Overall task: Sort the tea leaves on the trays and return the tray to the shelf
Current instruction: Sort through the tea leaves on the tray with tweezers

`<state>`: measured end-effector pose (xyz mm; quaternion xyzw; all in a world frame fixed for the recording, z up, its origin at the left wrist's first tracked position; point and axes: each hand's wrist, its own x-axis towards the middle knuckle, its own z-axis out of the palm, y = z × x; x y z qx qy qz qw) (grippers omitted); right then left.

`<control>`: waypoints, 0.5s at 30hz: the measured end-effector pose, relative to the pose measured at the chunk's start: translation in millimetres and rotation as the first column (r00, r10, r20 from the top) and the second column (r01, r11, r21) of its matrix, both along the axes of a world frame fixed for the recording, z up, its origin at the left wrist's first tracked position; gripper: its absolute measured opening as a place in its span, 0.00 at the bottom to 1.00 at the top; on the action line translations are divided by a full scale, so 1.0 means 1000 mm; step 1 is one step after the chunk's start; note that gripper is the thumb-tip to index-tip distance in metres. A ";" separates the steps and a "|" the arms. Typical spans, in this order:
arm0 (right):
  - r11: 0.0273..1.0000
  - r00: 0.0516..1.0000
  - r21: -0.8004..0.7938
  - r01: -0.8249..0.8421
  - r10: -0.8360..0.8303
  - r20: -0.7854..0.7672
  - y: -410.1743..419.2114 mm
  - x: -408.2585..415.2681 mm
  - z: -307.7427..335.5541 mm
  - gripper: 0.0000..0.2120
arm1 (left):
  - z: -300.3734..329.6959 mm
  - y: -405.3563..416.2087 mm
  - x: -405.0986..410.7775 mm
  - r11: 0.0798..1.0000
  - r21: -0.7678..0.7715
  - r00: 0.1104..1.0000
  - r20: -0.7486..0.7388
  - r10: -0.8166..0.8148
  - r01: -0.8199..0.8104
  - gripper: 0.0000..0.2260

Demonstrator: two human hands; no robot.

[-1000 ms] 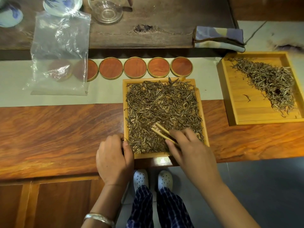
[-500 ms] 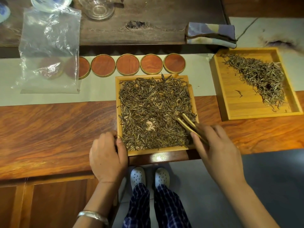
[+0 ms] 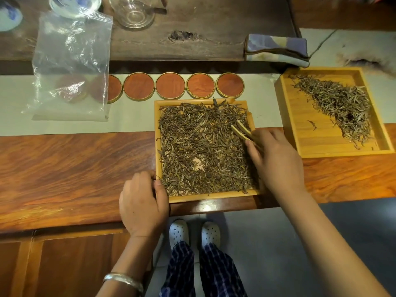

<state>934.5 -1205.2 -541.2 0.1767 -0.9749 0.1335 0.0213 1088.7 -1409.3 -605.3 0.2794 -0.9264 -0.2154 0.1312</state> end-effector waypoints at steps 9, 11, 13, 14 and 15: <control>0.996 0.997 -0.039 -0.082 0.082 0.006 -0.018 0.008 0.001 0.15 | 0.001 0.001 0.000 1.000 0.019 1.000 0.006 0.010 -0.011 0.04; 0.996 0.996 -0.039 -0.083 0.085 0.041 -0.021 0.011 0.000 0.15 | 0.002 0.001 0.000 1.000 0.022 1.000 0.007 0.010 -0.010 0.03; 0.997 0.996 -0.043 -0.062 0.064 0.054 -0.024 0.012 0.001 0.16 | 0.002 0.001 0.000 1.000 0.026 1.000 0.001 0.013 -0.013 0.03; 0.997 0.997 -0.057 -0.059 0.062 0.048 -0.025 0.013 0.002 0.15 | 0.002 0.001 -0.001 1.000 0.025 1.000 -0.002 0.014 -0.014 0.03; 0.995 0.997 -0.077 -0.069 0.072 0.041 -0.026 0.016 0.003 0.15 | 0.003 0.001 -0.001 1.000 0.022 1.000 -0.002 0.014 -0.014 0.04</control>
